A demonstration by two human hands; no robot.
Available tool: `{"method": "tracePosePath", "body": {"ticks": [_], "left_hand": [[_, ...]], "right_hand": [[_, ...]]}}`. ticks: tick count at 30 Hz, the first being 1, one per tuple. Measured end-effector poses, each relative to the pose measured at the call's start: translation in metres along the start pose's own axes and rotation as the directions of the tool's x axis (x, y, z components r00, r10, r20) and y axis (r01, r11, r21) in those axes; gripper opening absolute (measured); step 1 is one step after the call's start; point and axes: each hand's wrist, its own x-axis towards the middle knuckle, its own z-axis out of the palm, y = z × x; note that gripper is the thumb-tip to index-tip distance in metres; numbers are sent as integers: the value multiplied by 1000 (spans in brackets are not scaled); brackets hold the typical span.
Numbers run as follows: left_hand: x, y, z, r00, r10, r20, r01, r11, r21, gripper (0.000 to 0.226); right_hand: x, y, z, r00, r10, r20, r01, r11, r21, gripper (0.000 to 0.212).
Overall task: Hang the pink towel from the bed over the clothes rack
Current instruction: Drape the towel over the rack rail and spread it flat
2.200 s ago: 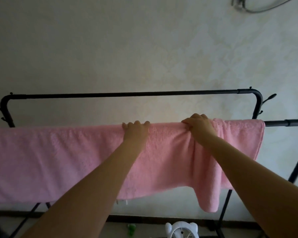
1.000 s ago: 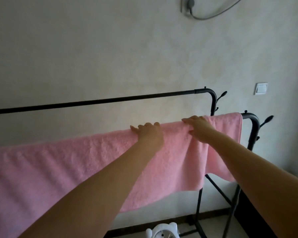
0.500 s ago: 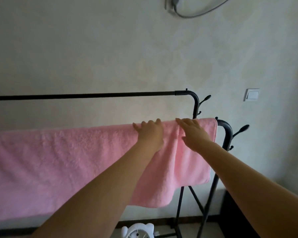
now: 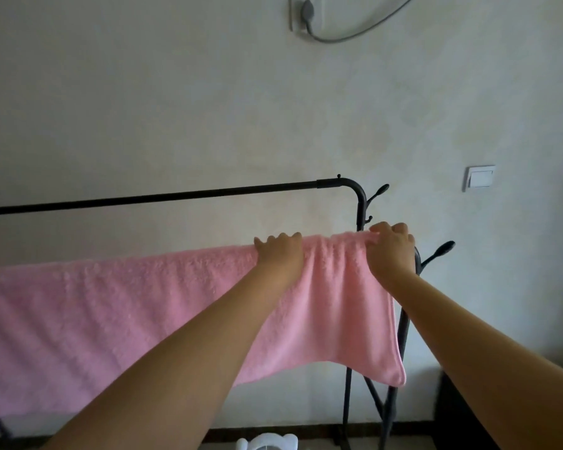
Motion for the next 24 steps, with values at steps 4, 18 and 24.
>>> {"method": "tracePosePath", "body": {"ticks": [4, 18, 24], "left_hand": [[10, 16, 7, 999, 31, 10, -31, 1000, 2, 41], [18, 35, 19, 992, 71, -105, -71, 997, 4, 25], [14, 34, 28, 984, 116, -132, -105, 990, 91, 52]], "right_hand": [[10, 2, 3, 995, 92, -43, -92, 996, -2, 26], [36, 20, -16, 972, 192, -132, -152, 952, 266, 31], [19, 38, -24, 983, 176, -44, -178, 983, -44, 26]]}}
